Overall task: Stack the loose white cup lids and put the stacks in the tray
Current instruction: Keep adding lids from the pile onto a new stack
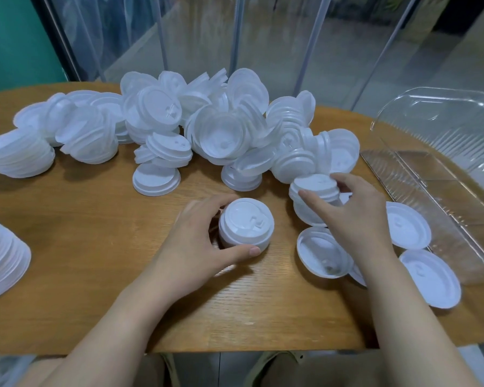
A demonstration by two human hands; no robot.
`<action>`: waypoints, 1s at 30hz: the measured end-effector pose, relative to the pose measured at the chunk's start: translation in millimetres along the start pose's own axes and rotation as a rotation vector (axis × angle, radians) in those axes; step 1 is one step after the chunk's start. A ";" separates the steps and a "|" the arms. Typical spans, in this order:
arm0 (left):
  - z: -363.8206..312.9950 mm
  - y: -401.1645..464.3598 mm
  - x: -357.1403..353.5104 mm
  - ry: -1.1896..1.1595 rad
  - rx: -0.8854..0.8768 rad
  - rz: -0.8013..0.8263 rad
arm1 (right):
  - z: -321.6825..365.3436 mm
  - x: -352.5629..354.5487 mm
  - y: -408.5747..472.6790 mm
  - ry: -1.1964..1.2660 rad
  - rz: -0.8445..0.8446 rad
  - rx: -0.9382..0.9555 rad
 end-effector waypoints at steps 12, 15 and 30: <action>0.0 0.7 -0.8 0.011 0.018 -0.019 | 28.8 -7.5 -21.1 0.306 0.077 0.125; -2.2 0.3 0.0 0.014 0.008 -0.027 | 40.0 -20.5 -28.6 0.302 0.186 0.220; 1.2 -0.5 0.4 -0.062 0.022 0.012 | 44.0 -44.0 -39.5 0.144 0.567 0.211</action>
Point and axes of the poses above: each hand's wrist, its own y-axis towards the middle knuckle, its own x-axis out of the back of the hand, z = x × y, the point moved 4 cm from there along y, towards the middle knuckle, and after that the axes turned 10 degrees about y, right-handed, at the moved point
